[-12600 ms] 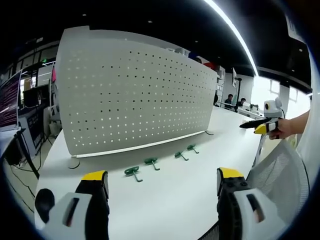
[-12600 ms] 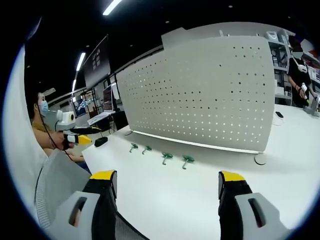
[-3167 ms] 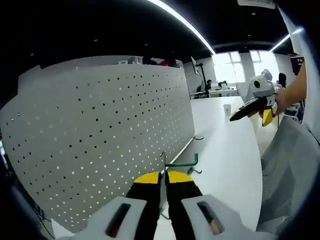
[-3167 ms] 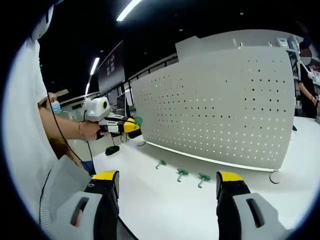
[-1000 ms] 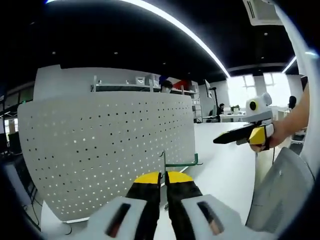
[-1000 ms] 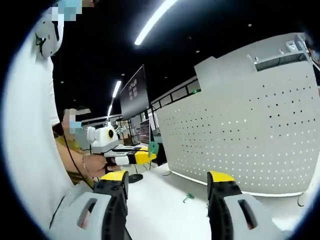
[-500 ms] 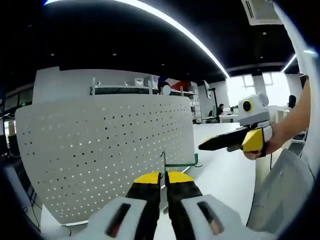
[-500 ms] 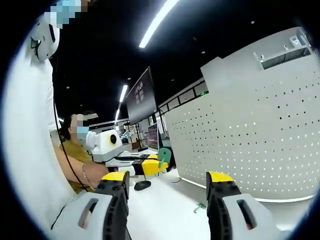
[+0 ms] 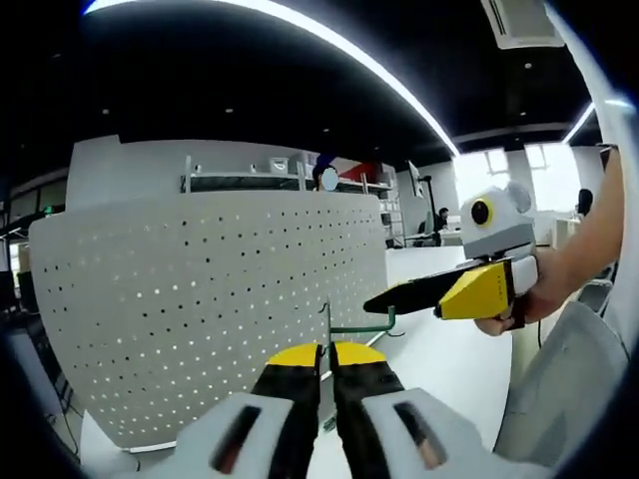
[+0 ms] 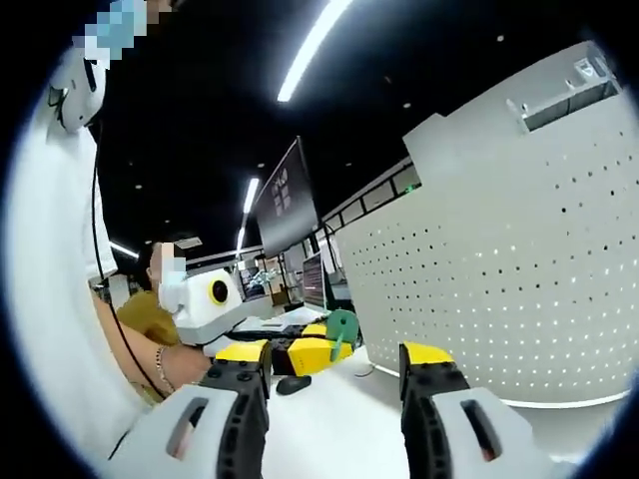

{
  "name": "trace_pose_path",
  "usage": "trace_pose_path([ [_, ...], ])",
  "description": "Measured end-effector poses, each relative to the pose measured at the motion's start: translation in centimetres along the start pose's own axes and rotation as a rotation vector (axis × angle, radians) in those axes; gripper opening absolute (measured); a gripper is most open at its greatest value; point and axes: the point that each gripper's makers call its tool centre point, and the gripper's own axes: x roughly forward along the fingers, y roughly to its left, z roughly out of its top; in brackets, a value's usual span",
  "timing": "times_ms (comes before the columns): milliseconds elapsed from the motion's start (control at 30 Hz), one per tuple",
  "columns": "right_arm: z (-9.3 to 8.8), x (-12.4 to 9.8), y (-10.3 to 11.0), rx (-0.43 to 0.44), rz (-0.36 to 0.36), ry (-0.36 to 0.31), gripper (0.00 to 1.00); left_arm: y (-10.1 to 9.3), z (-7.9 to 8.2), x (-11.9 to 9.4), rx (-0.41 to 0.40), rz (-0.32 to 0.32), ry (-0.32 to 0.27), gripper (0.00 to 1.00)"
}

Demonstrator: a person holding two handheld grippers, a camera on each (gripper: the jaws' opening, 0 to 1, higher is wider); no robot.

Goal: Insert the hook assembly into the mounting plate slot until the hook locks in place.

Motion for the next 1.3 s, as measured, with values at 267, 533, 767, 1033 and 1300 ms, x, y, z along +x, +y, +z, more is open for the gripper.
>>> trace_pose_path([
  [267, -0.1, 1.3, 0.2, 0.004, -0.003, 0.009, 0.31, 0.0, 0.1, 0.1, -0.003, 0.01, -0.002, 0.03],
  [533, -0.5, 2.0, -0.1, -0.015, -0.035, 0.032, 0.15, -0.1, 0.1, 0.3, -0.01, 0.013, -0.002, 0.03],
  [767, -0.6, 2.2, -0.3, -0.04, -0.058, 0.038, 0.07, -0.2, 0.1, 0.3, -0.022, 0.014, -0.005, 0.03],
  [1033, -0.6, 2.3, -0.6, -0.043, -0.079, 0.035, 0.03, -0.3, 0.2, 0.3, -0.028, 0.018, -0.01, 0.03],
  [1300, -0.6, 2.5, -0.7, -0.05, -0.1, 0.03, 0.02, -0.3, 0.2, 0.3, -0.05, 0.026, -0.01, 0.03],
])
